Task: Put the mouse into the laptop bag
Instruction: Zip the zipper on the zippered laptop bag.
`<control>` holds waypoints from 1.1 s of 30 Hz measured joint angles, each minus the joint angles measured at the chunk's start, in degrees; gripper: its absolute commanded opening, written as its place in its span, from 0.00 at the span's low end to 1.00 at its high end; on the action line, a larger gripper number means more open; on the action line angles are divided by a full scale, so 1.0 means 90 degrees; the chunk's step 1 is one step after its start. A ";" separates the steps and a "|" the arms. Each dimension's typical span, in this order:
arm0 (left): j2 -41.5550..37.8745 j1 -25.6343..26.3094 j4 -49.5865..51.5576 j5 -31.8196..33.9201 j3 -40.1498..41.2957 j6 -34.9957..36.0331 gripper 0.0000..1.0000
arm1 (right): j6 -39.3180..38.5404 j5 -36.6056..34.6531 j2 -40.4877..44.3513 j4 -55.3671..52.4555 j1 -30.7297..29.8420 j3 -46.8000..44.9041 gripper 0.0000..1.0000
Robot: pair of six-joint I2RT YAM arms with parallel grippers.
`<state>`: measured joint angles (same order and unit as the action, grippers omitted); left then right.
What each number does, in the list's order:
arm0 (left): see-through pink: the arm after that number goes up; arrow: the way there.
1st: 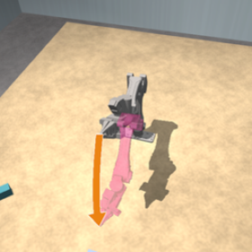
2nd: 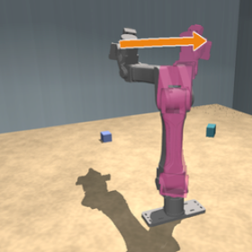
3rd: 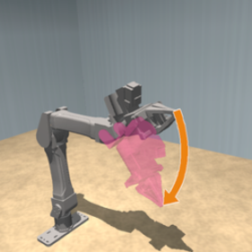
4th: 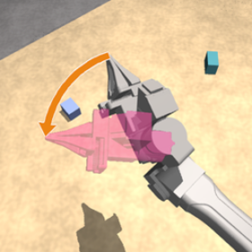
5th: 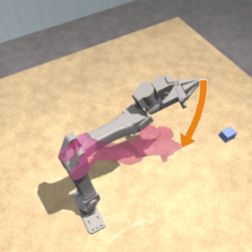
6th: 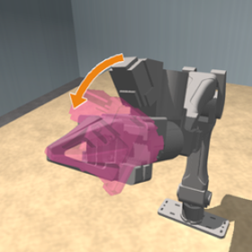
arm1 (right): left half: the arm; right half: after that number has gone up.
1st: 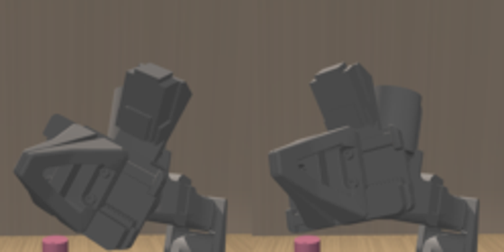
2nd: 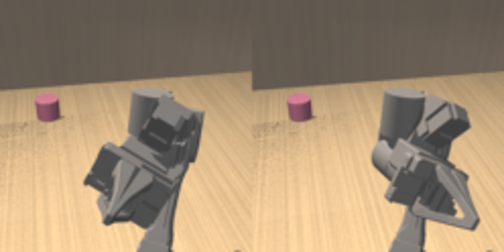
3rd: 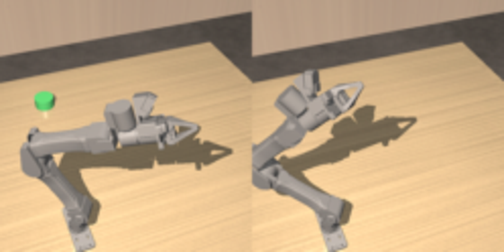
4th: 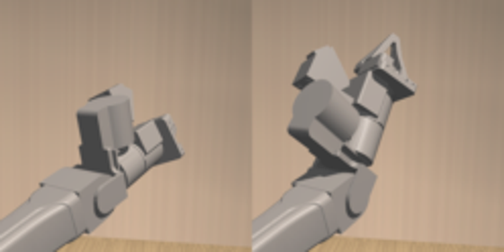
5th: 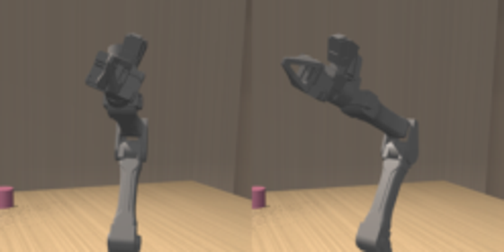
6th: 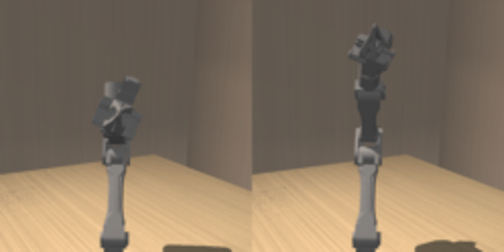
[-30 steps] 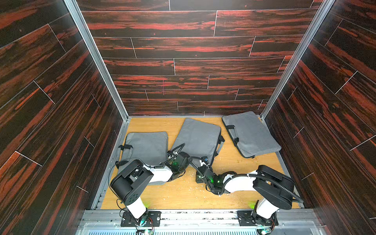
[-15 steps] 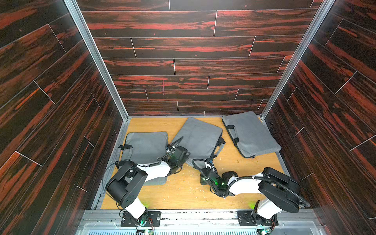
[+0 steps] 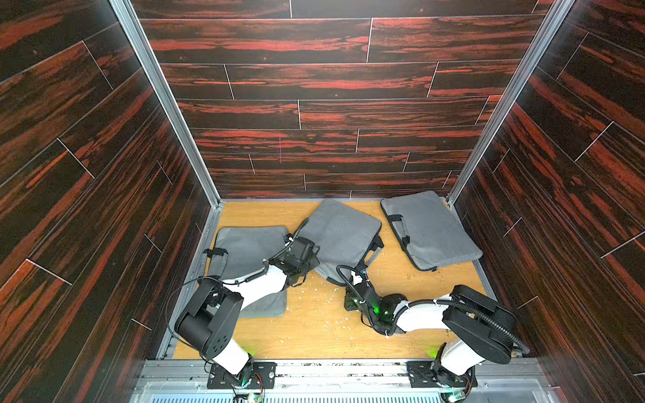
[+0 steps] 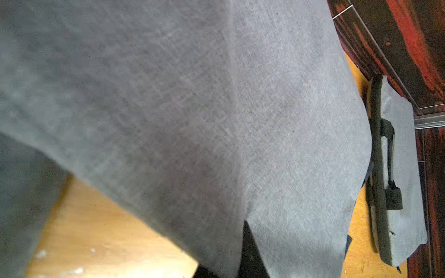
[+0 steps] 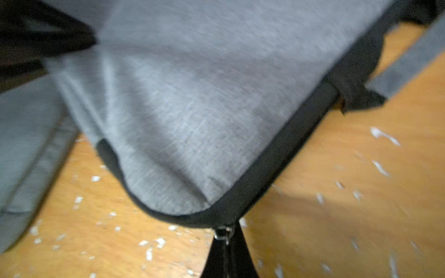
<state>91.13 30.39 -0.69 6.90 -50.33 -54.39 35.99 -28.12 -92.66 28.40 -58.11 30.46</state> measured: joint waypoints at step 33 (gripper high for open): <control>-0.0500 0.0588 -0.2645 -0.0631 0.1996 -0.2504 0.85 | -0.0573 0.0770 -0.0522 0.0034 -0.0274 0.1243 0.00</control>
<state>86.63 35.68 -24.49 1.21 -32.36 -76.93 30.83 -21.19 -97.36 28.71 -60.58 41.65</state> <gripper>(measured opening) 0.932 0.056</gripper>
